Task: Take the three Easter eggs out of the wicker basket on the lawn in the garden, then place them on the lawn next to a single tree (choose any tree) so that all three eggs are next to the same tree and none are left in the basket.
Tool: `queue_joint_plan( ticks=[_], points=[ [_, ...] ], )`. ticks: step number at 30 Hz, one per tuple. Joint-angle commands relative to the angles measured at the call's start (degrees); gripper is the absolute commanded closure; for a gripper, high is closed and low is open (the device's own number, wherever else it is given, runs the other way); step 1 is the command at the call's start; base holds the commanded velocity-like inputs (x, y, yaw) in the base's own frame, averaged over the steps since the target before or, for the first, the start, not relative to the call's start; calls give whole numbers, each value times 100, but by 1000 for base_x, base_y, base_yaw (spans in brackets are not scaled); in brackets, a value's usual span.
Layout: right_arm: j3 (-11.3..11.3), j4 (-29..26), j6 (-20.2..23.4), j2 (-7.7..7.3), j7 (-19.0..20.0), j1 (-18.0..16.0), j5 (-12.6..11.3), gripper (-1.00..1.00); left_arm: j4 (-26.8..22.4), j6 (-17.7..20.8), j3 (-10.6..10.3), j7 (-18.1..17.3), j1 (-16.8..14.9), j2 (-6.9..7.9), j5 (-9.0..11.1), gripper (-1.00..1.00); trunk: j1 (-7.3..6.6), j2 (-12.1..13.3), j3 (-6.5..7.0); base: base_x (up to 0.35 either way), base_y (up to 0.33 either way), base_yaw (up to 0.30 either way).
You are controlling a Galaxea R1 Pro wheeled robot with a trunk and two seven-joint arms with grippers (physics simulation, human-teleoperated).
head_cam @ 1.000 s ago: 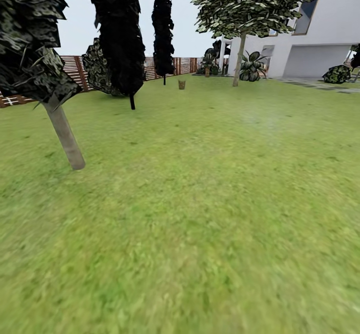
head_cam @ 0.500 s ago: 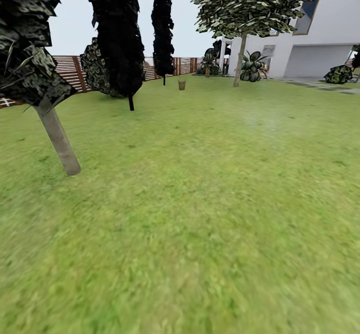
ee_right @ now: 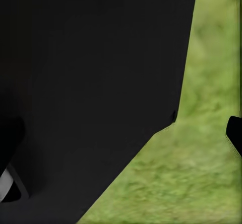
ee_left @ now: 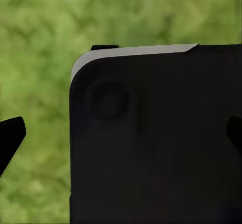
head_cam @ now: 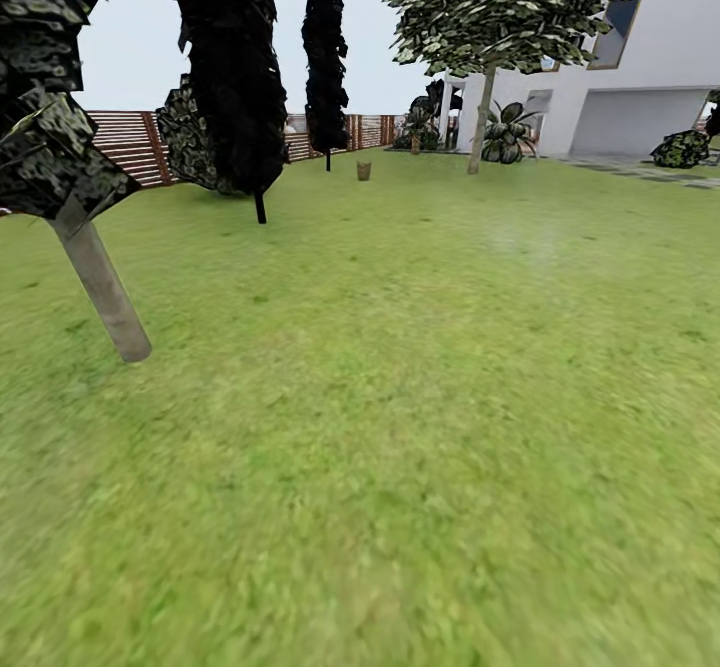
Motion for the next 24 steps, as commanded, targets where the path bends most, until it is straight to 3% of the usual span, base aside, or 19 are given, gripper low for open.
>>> queue_joint_plan(
  ticks=[1,24],
  points=[
    [-5,-4,-4,-1,6,1,1,-100,5,-19,-3,-1,-3,0,4,-100,4,-2,-4,340,0,0],
    [13,-4,-4,-8,6,1,7,-100,5,-20,-11,1,-3,0,4,-100,4,-2,-4,340,0,0]
  ],
)
